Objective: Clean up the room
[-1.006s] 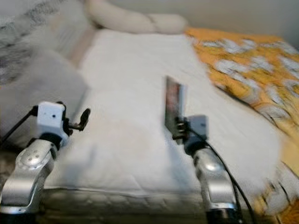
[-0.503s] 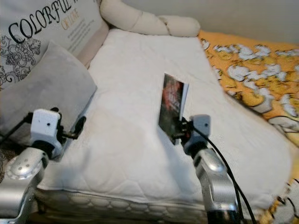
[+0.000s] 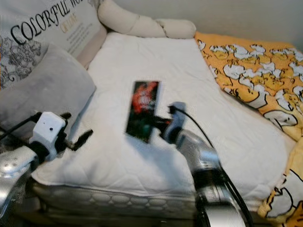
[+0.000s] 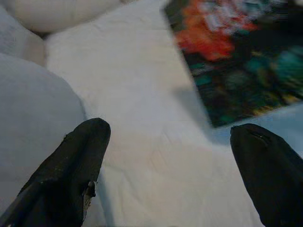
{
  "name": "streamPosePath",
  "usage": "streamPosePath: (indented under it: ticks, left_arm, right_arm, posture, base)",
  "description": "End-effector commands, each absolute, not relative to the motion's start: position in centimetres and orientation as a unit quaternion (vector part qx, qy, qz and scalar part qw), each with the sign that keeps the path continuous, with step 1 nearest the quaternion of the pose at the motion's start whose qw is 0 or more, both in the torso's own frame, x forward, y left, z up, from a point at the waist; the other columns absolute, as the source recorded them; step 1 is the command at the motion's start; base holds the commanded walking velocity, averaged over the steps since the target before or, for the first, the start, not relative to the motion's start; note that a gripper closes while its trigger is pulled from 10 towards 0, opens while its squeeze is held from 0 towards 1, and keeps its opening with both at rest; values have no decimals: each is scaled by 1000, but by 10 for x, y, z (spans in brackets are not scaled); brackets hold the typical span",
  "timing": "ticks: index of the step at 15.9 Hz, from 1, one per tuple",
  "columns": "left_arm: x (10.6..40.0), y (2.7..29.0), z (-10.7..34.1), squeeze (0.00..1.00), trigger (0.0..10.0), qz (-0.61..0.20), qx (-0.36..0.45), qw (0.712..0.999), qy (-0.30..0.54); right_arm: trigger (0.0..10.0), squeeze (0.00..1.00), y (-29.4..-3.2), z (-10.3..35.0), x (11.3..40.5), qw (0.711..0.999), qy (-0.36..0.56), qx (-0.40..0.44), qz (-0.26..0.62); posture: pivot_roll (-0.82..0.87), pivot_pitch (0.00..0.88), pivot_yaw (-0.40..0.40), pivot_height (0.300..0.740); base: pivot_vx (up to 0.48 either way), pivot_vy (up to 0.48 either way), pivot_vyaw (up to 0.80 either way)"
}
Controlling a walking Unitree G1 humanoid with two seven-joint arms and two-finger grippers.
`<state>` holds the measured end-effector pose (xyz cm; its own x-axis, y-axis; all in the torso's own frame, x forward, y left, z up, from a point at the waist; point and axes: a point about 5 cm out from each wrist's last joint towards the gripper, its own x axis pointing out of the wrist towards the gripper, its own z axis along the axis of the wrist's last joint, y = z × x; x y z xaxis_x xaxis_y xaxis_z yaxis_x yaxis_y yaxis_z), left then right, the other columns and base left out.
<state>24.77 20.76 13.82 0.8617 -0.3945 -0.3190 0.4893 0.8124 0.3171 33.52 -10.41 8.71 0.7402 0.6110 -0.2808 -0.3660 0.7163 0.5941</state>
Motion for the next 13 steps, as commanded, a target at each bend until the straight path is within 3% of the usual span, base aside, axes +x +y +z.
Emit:
streamPosePath:
  ticks: [1, 3, 5, 13]
  left_arm:
    - [246, 207, 140, 157, 10000, -258, 196, 937, 129]
    - [241, 211, 140, 153, 10000, -285, 202, 924, 154]
    - [229, 216, 141, 157, 10000, -302, 207, 914, 176]
    - [191, 230, 154, 153, 10000, -313, 221, 894, 233]
  right_arm:
    - [10000, 0, -101, 104, 346, 882, 213, 304, 289]
    - [10000, 0, -88, 105, 353, 848, 238, 359, 308]
    - [10000, 0, -76, 95, 353, 843, 276, 346, 307]
    - [10000, 0, -44, 68, 341, 863, 339, 252, 278]
  posture:
    - [106, 0, -58, 740]
    - [130, 0, -67, 740]
    - [165, 0, -77, 740]
    - [275, 0, -70, 740]
  base:
    - [0, 0, 0]
    - [0, 0, 0]
    - [0, 0, 0]
    - [0, 0, 0]
